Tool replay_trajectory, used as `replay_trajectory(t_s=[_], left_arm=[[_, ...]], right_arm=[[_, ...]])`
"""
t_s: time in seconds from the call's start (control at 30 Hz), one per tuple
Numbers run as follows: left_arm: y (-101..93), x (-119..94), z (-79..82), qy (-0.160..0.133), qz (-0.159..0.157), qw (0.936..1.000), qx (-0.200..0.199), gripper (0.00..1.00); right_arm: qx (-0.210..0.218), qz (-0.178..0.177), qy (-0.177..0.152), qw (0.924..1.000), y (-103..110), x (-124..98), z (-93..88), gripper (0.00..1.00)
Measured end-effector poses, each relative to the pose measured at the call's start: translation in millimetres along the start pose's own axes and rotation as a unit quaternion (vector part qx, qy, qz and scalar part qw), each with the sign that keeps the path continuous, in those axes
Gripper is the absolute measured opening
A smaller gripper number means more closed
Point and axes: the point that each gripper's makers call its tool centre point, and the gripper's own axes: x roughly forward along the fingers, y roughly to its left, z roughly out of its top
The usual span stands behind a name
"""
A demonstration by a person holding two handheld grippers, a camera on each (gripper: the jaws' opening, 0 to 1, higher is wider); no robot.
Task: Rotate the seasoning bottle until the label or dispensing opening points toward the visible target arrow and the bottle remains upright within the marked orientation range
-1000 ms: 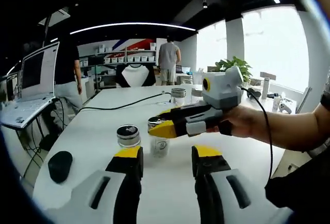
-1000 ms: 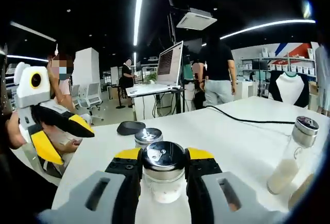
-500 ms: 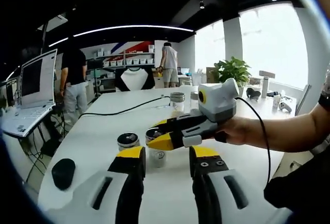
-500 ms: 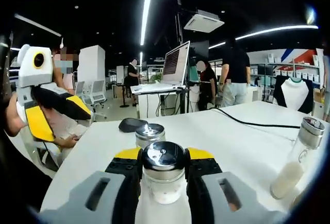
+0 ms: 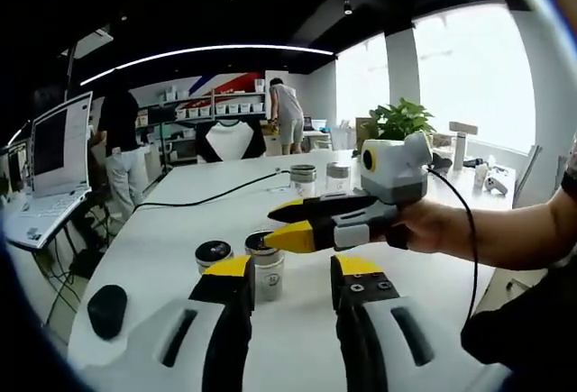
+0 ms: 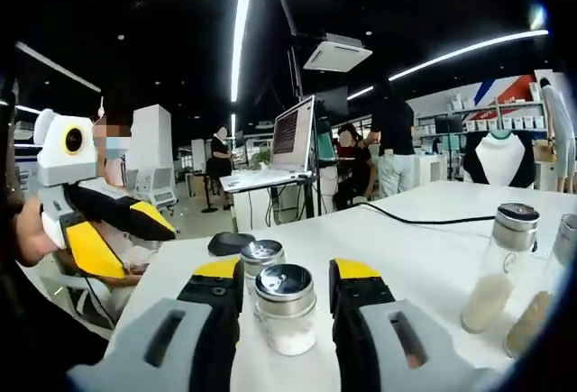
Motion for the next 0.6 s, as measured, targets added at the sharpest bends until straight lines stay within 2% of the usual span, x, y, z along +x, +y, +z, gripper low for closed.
replay_trajectory(t_s=[0.17,0.23,0.33,0.4,0.47,0.6], left_arm=[[-7.1,6.6,2.4,0.000,-0.010,1.0000,-0.001,0.38],[-7.0,7.7,3.6,-0.001,-0.010,1.0000,-0.002,0.40],[-3.3,10.0,7.9,-0.005,-0.004,1.0000,-0.003,0.45],[-0.6,11.7,9.5,-0.006,-0.002,1.0000,-0.005,0.46],[2.4,13.0,11.4,-0.008,-0.001,0.9999,-0.010,0.46],[3.8,13.5,13.3,-0.013,0.001,0.9998,-0.014,0.46]], right_arm=[[0.013,-0.042,-0.004,0.9990,-9.5,-22.6,-0.6,0.34],[0.020,-0.049,-0.007,0.9986,-10.4,-30.3,-2.0,0.34],[0.024,-0.084,-0.007,0.9961,-17.5,-47.8,-6.6,0.34],[0.023,-0.114,-0.009,0.9932,-25.8,-57.2,-8.3,0.36],[0.014,-0.156,-0.006,0.9877,-38.4,-70.2,-11.3,0.37],[0.004,-0.213,0.000,0.9771,-62.6,-82.0,-13.3,0.39]])
